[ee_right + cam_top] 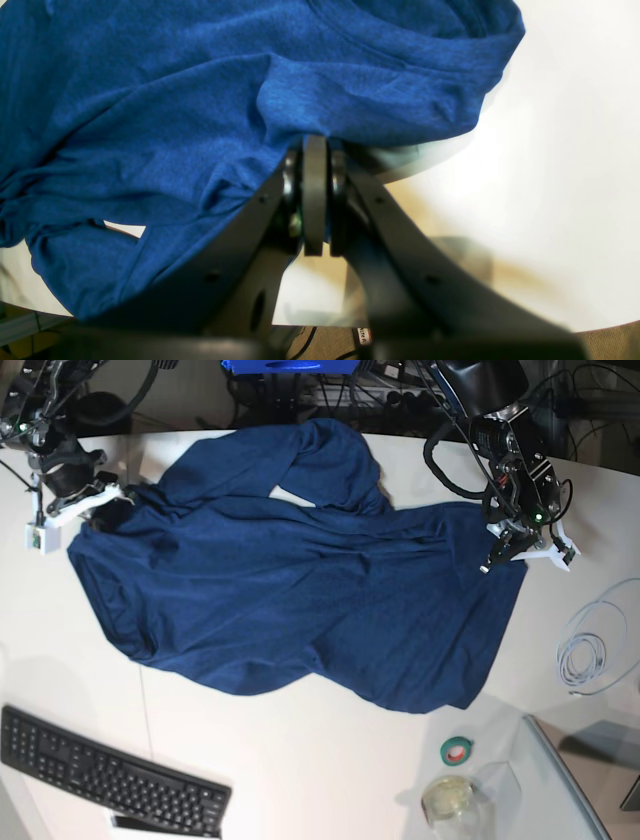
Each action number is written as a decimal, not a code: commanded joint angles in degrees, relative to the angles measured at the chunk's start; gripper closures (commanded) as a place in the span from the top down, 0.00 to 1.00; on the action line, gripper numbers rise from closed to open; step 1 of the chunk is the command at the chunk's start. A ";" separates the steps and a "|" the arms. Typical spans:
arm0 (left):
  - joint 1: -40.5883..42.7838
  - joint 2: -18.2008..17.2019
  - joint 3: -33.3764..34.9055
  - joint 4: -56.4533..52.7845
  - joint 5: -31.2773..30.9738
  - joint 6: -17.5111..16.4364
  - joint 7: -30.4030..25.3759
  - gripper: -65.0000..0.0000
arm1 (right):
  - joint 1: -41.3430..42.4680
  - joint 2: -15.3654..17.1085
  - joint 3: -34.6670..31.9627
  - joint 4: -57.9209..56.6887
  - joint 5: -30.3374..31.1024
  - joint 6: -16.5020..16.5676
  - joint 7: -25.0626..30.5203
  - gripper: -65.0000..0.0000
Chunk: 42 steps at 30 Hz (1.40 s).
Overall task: Layout the t-shirt on the table in an organized manner, then fold the t-shirt properly
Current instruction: 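Drag the held shirt edge with the left gripper across the table toward the keyboard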
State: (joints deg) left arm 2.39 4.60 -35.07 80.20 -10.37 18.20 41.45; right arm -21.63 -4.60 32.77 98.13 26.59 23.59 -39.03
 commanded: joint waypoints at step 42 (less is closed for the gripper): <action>-9.03 -7.37 14.54 33.25 -9.98 0.05 7.30 0.00 | 13.23 19.85 4.54 15.59 0.80 0.36 -2.25 0.00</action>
State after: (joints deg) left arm -5.34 -2.55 -20.82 112.38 -19.86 18.52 50.19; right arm -9.30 14.11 36.97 112.49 26.87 24.03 -43.20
